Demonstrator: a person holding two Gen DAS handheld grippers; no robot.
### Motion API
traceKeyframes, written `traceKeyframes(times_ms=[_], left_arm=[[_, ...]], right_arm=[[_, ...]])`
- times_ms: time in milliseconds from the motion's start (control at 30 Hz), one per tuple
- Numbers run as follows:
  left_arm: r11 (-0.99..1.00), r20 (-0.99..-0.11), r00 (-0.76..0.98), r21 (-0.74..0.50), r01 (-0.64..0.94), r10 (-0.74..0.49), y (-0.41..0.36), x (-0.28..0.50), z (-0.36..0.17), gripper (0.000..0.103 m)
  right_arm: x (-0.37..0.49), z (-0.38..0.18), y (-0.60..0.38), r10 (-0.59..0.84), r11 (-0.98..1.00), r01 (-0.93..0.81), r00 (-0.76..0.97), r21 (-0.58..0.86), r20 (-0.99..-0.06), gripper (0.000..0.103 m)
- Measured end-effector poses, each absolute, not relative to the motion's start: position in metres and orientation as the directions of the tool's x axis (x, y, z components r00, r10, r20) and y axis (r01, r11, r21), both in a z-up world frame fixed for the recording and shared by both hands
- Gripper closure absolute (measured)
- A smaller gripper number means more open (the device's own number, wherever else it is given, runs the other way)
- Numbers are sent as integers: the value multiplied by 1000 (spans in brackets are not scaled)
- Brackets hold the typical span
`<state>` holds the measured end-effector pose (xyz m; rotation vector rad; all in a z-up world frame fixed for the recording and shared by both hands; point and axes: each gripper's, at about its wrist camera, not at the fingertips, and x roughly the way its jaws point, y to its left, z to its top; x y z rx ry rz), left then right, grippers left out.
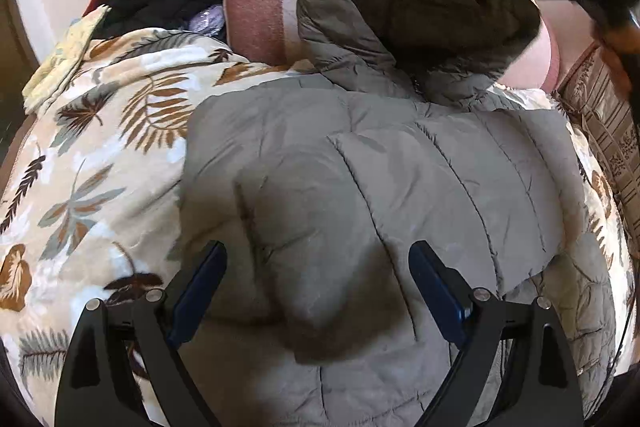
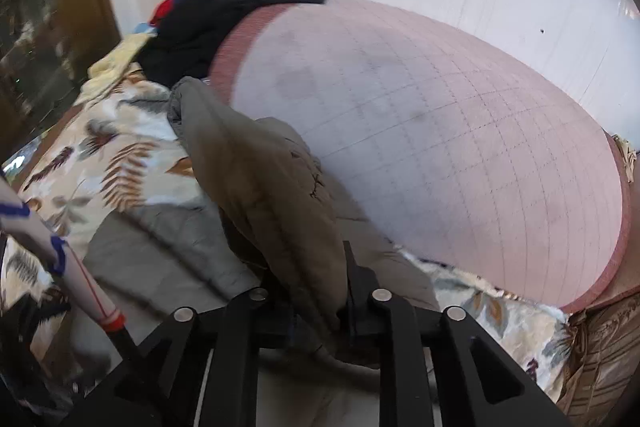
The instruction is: Fold large clothes
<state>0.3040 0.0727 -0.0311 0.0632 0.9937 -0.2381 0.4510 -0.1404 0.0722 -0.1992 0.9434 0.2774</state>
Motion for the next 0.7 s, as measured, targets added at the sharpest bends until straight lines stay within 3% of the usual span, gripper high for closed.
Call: traceKeyframes(times_ms=[333,567,700], left_arm=[[972,-785,579,-128,198,-221,87,271,21,11],[974,-736,638,-167,152,-225,80,267,43,11],[985,-772,616,-84,150,-159,47,296,20,11]], right_arm=[[322,96,-127,267,895,-446,562,-15,-783,88],[242,22,-121,263,858,-514,467,-16,-844,88],[231,-35,-119,207,854,-517,437,-56,-876,88]])
